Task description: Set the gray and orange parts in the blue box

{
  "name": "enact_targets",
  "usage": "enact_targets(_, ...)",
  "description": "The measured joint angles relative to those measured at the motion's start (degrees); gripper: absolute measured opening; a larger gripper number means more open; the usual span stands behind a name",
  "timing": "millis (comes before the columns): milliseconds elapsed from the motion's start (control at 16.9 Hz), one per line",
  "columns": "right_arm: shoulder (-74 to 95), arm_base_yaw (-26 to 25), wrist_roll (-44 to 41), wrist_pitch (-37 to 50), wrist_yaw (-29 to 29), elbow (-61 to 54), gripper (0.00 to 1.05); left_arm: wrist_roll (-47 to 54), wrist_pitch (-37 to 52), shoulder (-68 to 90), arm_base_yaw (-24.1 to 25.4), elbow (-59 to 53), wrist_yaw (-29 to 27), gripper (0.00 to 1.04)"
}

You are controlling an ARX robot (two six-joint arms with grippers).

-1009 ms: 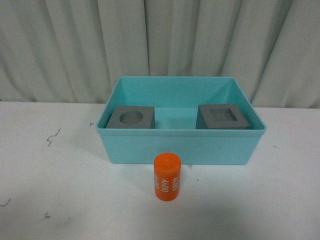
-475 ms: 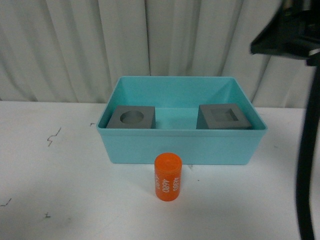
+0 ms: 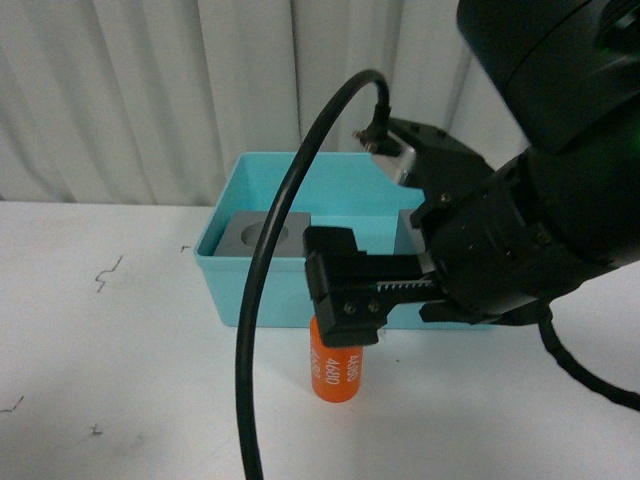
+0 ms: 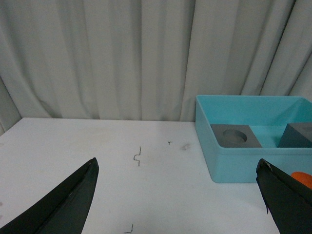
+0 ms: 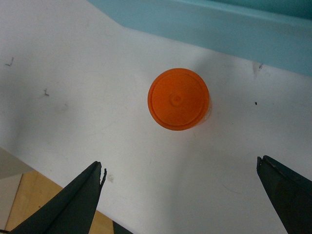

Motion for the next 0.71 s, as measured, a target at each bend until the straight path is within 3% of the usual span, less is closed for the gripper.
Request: enact_targets(712, 13.4, 0.3, -4.2, -0.9, 0.1, 9.4, 0.98, 0.0, 0.0, 0.0, 0.0, 0.0, 0.0, 0.98)
